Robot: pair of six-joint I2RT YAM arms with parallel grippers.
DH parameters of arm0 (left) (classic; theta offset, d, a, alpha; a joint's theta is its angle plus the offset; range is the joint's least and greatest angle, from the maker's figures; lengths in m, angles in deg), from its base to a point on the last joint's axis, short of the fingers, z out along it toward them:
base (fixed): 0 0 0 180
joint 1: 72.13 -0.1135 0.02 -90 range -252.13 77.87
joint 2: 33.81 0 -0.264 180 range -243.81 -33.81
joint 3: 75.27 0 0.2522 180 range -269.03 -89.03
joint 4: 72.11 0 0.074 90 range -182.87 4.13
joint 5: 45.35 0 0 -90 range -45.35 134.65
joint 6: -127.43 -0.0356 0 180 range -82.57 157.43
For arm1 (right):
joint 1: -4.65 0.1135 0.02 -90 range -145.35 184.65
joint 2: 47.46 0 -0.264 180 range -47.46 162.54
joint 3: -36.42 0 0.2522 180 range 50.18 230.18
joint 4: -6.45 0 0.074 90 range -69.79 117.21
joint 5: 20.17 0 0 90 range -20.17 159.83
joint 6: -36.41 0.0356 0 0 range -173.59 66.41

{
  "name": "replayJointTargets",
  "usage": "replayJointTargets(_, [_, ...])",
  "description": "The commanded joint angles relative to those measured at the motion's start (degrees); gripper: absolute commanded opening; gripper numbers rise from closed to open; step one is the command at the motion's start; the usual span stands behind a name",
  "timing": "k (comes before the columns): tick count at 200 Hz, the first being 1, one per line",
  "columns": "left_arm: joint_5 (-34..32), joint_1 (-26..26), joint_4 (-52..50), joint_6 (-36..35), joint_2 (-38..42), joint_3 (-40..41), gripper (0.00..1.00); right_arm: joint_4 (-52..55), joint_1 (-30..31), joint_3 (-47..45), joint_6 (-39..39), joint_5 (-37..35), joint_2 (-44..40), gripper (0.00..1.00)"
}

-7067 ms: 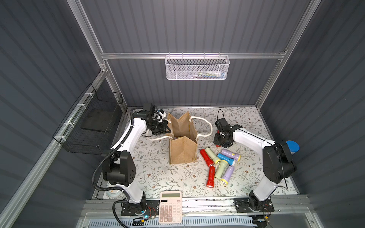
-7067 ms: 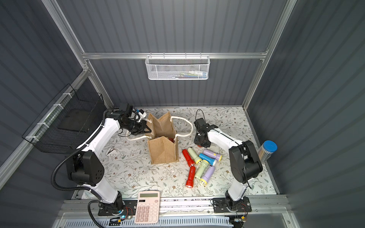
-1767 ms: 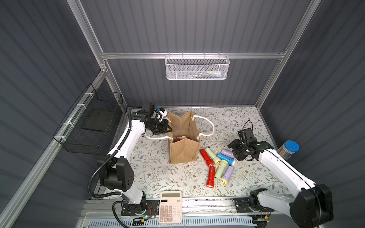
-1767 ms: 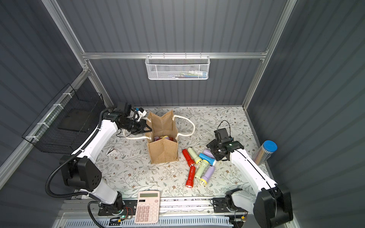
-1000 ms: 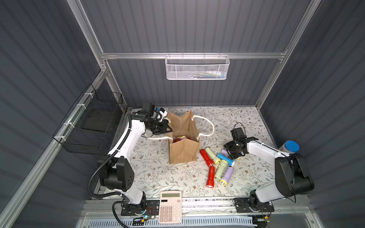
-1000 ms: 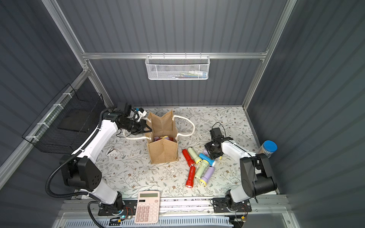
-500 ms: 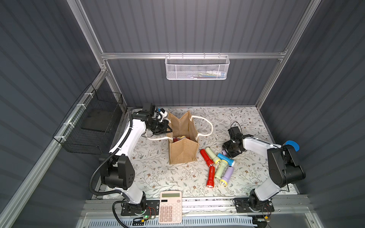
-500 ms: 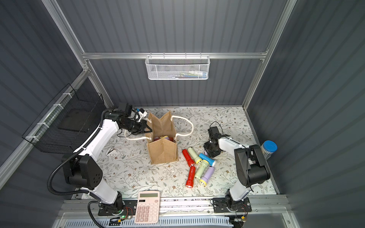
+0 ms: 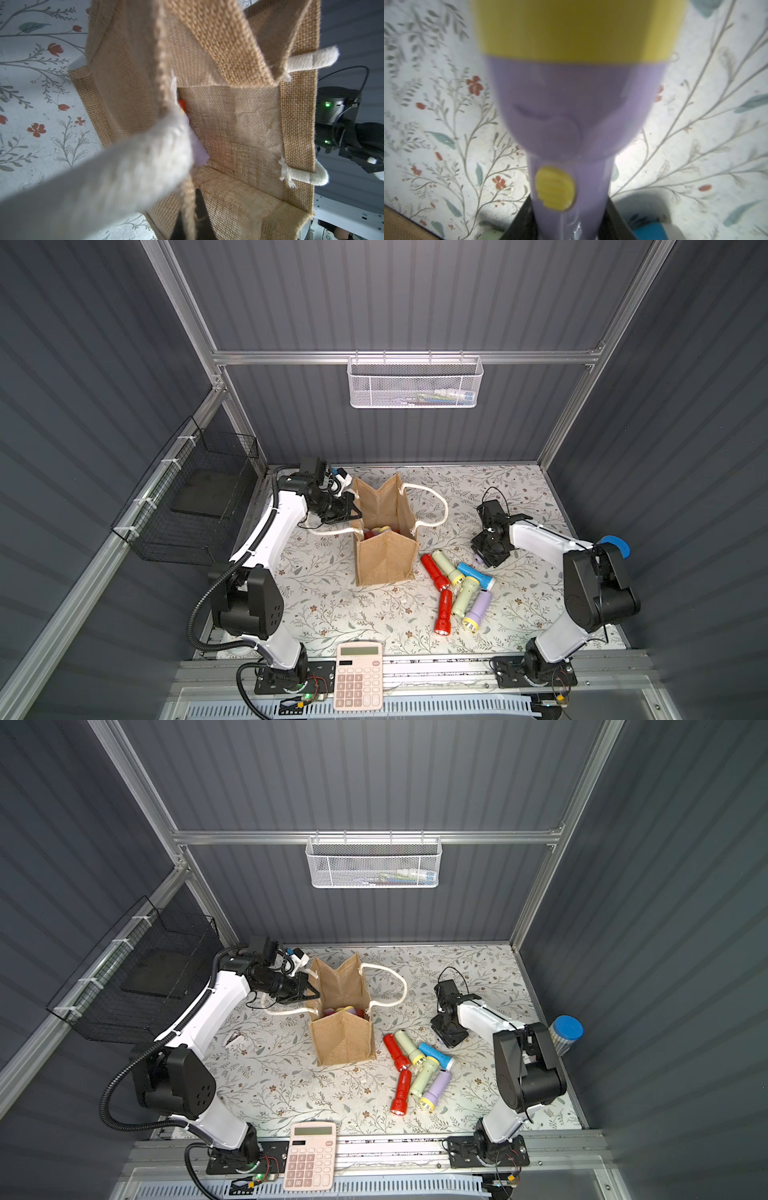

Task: Put the flashlights into the tote bags
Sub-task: Pick up the flashlight from the center of the board, then place the flashlight in the canvas bag.

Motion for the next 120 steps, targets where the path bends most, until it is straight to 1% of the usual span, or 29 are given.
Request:
replayJointTargets(1, [-0.12, -0.06, -0.47, -1.24, 0.21, -1.49, 0.00, 4.16, 1.61, 4.56, -4.83, -6.11, -4.85, 0.05])
replayJointTargets(39, [-0.01, -0.04, -0.29, -1.14, 0.92, -1.51, 0.00, 7.33, 6.49, 12.53, -10.34, -10.86, -10.03, 0.04])
replayJointTargets(63, [0.31, -0.04, 0.06, -0.96, 1.44, -1.22, 0.00, 10.11, 9.94, 19.15, -12.80, -13.12, -11.46, 0.06])
replayJointTargets(78, [0.62, -0.03, 0.16, -0.87, 1.58, -1.13, 0.00, 10.09, 11.88, 22.35, -14.37, -14.05, -12.14, 0.07])
replayJointTargets(95, [0.80, -0.04, 0.32, -0.80, 1.75, -1.18, 0.00, 7.82, 13.52, 24.53, -15.87, -12.69, -12.93, 0.08])
replayJointTargets(120, [1.29, -0.06, 0.89, -0.46, 2.02, -1.29, 0.00, 4.57, 15.23, 27.57, -16.34, -7.83, -12.71, 0.10])
